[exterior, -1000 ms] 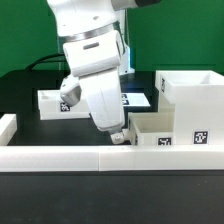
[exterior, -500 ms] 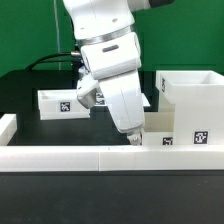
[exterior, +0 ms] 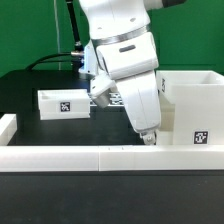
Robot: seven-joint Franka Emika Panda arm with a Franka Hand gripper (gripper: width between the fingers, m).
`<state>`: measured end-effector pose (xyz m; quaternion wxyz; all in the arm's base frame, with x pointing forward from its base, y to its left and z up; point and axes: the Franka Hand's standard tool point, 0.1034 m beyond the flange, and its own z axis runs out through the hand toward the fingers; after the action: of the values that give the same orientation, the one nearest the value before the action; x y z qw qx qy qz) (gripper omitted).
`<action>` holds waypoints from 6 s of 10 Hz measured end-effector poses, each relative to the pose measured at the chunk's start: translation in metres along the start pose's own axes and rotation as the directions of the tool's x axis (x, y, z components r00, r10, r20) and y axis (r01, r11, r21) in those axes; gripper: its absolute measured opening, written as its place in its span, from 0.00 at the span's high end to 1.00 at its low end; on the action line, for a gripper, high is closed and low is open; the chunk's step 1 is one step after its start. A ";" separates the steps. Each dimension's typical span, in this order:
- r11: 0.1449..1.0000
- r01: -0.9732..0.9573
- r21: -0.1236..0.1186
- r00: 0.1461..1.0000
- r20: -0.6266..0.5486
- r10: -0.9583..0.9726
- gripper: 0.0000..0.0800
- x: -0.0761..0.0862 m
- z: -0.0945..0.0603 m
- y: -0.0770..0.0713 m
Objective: Assemble drawer
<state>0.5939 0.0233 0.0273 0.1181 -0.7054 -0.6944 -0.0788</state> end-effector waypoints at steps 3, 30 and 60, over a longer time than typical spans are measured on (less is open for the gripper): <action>1.000 -0.004 0.000 1.000 0.000 0.004 0.19 -0.002 0.000 0.000; 0.851 -0.513 -0.115 0.851 0.066 0.522 0.19 -0.077 -0.072 -0.081; 0.247 -0.940 -0.235 0.271 -0.076 0.960 0.19 -0.100 0.008 -0.227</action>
Offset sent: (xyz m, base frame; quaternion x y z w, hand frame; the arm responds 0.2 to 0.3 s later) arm 0.0000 0.0000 0.0000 0.0000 0.0000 0.0000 1.0000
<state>0.3643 -0.0689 0.0050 0.0292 -0.9916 -0.1182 -0.0433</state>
